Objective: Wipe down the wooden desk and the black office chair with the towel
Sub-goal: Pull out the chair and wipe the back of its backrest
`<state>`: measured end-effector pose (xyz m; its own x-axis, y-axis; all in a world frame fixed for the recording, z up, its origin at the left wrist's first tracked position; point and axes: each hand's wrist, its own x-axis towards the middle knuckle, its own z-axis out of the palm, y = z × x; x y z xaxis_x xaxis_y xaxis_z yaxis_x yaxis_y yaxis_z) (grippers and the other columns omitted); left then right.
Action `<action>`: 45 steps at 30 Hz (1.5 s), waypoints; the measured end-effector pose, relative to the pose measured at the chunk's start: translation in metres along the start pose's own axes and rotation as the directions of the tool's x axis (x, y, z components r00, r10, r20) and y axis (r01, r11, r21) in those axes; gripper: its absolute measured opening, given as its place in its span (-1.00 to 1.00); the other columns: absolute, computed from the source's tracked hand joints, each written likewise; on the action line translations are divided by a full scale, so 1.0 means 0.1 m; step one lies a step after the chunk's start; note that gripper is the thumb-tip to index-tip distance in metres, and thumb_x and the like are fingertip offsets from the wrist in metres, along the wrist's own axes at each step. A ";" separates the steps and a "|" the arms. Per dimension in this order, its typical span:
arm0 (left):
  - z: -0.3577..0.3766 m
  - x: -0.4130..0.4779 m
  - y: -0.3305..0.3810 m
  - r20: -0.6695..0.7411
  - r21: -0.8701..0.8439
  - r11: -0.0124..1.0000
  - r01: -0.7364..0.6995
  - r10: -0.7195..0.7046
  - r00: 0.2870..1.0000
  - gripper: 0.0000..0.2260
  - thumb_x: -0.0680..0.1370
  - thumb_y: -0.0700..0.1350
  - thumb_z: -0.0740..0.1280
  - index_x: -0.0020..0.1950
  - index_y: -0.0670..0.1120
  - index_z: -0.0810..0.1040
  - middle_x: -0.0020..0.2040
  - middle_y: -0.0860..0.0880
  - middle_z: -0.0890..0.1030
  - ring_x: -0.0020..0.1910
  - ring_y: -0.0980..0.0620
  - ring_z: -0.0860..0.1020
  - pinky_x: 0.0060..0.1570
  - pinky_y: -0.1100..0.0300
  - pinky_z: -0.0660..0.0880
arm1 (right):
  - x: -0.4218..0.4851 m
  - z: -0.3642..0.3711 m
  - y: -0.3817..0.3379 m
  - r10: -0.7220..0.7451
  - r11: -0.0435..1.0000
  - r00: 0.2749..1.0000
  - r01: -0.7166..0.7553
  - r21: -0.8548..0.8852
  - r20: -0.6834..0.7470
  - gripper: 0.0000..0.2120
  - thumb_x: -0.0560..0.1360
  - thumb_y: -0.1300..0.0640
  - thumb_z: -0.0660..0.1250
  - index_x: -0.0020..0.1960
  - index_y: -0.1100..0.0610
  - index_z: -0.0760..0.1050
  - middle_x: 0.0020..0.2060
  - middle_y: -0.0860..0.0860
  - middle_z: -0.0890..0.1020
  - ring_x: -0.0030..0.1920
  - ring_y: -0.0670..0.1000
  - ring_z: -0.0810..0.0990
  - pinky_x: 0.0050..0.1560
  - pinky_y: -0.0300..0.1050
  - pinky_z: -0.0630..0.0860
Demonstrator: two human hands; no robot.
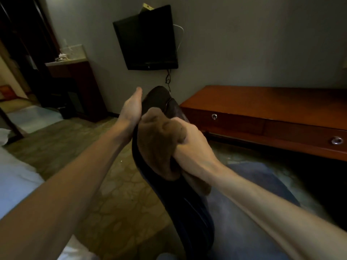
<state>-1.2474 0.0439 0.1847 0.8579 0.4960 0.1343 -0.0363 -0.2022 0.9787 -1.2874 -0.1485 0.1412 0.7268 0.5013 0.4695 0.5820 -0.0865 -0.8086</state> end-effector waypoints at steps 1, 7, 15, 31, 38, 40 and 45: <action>-0.04 0.02 0.01 -0.065 0.086 0.996 -0.033 0.038 0.997 -0.45 0.69 0.25 0.07 0.56 -0.04 0.38 0.47 -0.04 0.47 0.43 -0.03 0.42 0.44 0.00 0.33 | -0.04 -0.01 -0.02 -0.012 0.998 1.000 0.010 0.057 0.025 -0.87 0.54 0.19 0.41 0.04 0.00 0.60 -0.09 -0.03 0.70 -0.04 -0.16 0.67 0.05 -0.12 0.57; -0.20 -0.20 0.05 0.042 0.191 0.979 -0.076 0.069 0.997 -0.55 0.65 0.30 0.10 0.12 0.04 0.64 0.07 0.02 0.68 0.16 -0.02 0.61 0.28 -0.03 0.47 | 0.21 -0.34 0.07 0.159 0.964 0.929 -0.072 0.257 -0.335 -0.84 0.52 0.08 0.38 0.03 0.05 0.69 -0.07 -0.01 0.75 0.07 0.08 0.71 0.16 0.20 0.62; -0.09 -0.38 -0.19 -0.065 0.125 0.970 -0.210 0.219 0.974 -0.67 0.67 0.25 0.10 -0.06 0.20 0.60 -0.12 0.17 0.65 -0.12 0.29 0.59 -0.13 0.29 0.41 | 0.89 -0.42 0.35 0.232 0.971 0.849 -0.171 0.170 -0.475 -0.63 0.41 -0.09 0.31 0.20 -0.10 0.56 0.06 -0.10 0.69 0.14 -0.02 0.64 0.25 0.00 0.56; -0.17 0.37 -0.37 -0.096 0.449 0.848 -0.280 0.358 0.929 -0.58 0.73 0.15 0.03 0.30 -0.02 0.59 -0.02 -0.04 0.66 0.11 -0.14 0.57 0.04 0.04 0.41 | 0.48 0.36 0.69 0.026 0.996 0.963 -0.049 -0.080 -0.268 -0.67 0.36 -0.11 0.27 0.11 -0.17 0.54 -0.08 -0.08 0.72 0.04 0.07 0.69 -0.01 0.09 0.61; -0.06 0.28 -0.61 -0.269 0.445 0.841 -0.307 0.453 0.850 -0.67 0.70 0.05 0.18 0.33 -0.02 0.62 0.16 -0.03 0.69 0.07 0.07 0.58 -0.01 0.18 0.39 | 0.62 -0.21 0.83 0.288 0.951 0.766 -0.302 0.073 -0.575 -0.71 0.45 -0.15 0.29 0.14 -0.15 0.53 -0.01 -0.02 0.71 0.10 0.15 0.65 0.16 0.09 0.56; -0.04 0.30 -0.65 -0.330 0.413 0.849 -0.329 0.477 0.815 -0.68 0.65 0.05 0.23 0.29 -0.02 0.66 0.11 0.00 0.71 -0.01 0.14 0.58 -0.07 0.24 0.41 | 0.74 -0.35 0.91 0.319 0.941 0.751 -0.323 0.099 -0.579 -0.66 0.47 -0.12 0.30 0.24 -0.17 0.52 0.07 -0.01 0.70 0.14 0.13 0.63 0.19 0.04 0.54; -0.12 0.55 -0.73 -0.282 0.351 0.870 -0.347 0.451 0.847 -0.65 0.55 0.18 0.30 0.23 0.07 0.68 -0.04 0.24 0.66 -0.08 0.38 0.58 -0.07 0.35 0.46 | 1.21 -0.54 1.29 0.388 0.914 0.745 -0.386 0.123 -0.543 -0.57 0.56 0.03 0.32 0.43 -0.08 0.44 0.25 0.04 0.64 0.29 0.13 0.57 0.35 0.07 0.47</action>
<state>-1.2035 0.0956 0.1227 0.5658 0.5666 0.5990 -0.1493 -0.6441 0.7502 -1.1043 -0.1458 0.1127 0.9652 -0.1272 0.2286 0.2063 -0.1670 -0.9641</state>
